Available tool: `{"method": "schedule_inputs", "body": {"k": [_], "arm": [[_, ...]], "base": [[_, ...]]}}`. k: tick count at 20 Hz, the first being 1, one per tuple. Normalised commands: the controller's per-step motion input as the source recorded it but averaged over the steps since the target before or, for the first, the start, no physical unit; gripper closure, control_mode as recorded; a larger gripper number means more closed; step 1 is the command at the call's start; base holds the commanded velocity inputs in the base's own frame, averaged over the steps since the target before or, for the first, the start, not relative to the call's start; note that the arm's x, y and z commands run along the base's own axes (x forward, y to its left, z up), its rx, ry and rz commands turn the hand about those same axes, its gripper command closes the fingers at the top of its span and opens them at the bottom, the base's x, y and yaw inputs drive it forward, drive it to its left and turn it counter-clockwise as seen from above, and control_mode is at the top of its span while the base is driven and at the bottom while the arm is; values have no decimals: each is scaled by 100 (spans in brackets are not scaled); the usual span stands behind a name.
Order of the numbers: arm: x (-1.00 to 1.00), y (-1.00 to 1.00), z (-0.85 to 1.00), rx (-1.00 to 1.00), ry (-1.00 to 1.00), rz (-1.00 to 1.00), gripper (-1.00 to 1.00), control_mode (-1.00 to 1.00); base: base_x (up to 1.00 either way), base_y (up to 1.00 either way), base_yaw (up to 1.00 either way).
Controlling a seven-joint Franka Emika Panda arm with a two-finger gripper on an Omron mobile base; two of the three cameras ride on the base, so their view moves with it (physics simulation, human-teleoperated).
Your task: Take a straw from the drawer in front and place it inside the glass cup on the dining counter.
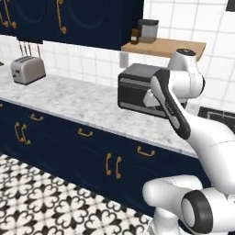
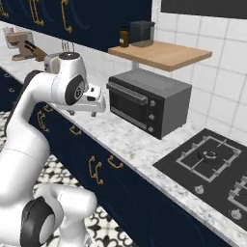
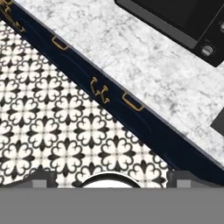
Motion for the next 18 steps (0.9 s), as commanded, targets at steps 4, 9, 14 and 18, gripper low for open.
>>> {"method": "schedule_inputs", "body": {"k": [4,9,14,18], "arm": [[0,0,0,0,0,0,-100,100],[0,0,0,0,0,0,-100,100],[0,0,0,0,0,0,-100,100],[0,-6,0,0,0,6,-100,-100]], "base": [[-5,-58,32],[0,-67,37],[0,-78,38],[0,-43,25]]}}
